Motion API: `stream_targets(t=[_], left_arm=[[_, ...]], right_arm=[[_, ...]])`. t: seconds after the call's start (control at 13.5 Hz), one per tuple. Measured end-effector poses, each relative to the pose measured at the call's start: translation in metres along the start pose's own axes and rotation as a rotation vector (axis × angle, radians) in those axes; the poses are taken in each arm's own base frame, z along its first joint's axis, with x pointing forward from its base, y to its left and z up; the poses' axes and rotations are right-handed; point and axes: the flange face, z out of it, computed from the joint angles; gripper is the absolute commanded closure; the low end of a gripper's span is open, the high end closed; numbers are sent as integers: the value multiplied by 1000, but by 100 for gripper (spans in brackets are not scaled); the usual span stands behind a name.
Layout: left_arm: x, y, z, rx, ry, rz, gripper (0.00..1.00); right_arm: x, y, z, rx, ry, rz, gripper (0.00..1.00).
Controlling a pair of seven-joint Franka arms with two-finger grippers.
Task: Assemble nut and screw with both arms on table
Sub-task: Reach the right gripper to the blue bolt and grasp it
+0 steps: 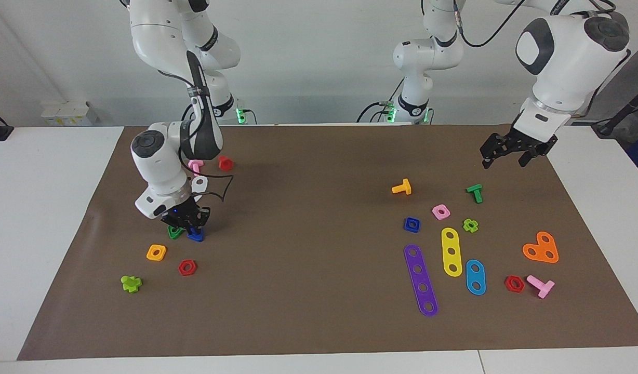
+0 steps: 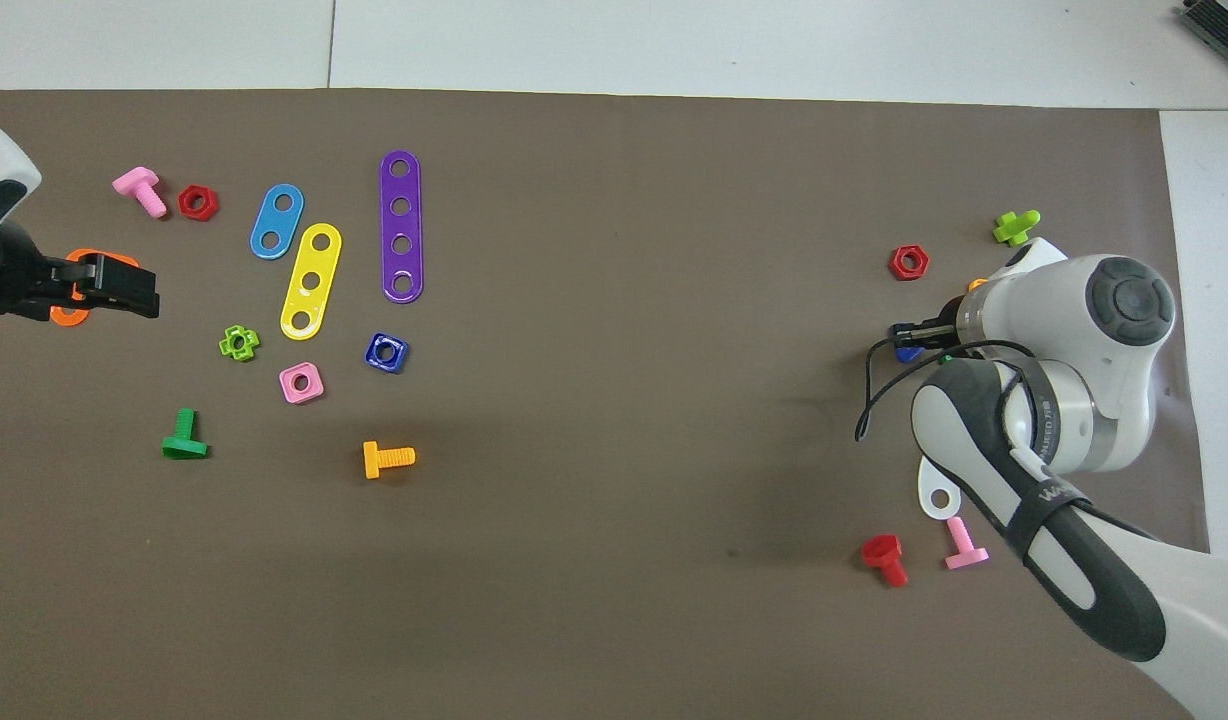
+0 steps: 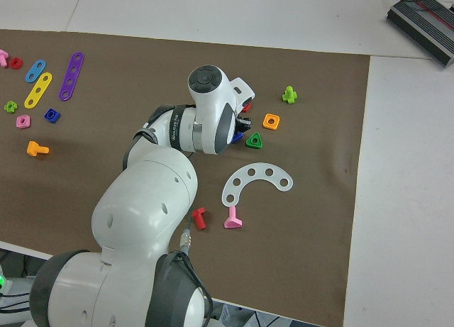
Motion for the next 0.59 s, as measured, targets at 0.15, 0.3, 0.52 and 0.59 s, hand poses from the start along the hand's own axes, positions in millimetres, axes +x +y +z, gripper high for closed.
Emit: stream_targets(t=[0.15, 0.3, 0.52, 0.59], left_arm=[[0, 0, 0, 0, 0, 0, 0], [0, 0, 0, 0, 0, 0, 0], [0, 0, 0, 0, 0, 0, 0], [0, 0, 0, 0, 0, 0, 0]], right_arm=[[1, -1, -2, 3, 4, 4, 100], [8, -3, -12, 13, 15, 29, 100], [37, -27, -66, 31, 23, 123, 100], [48, -43, -89, 39, 34, 148, 100]])
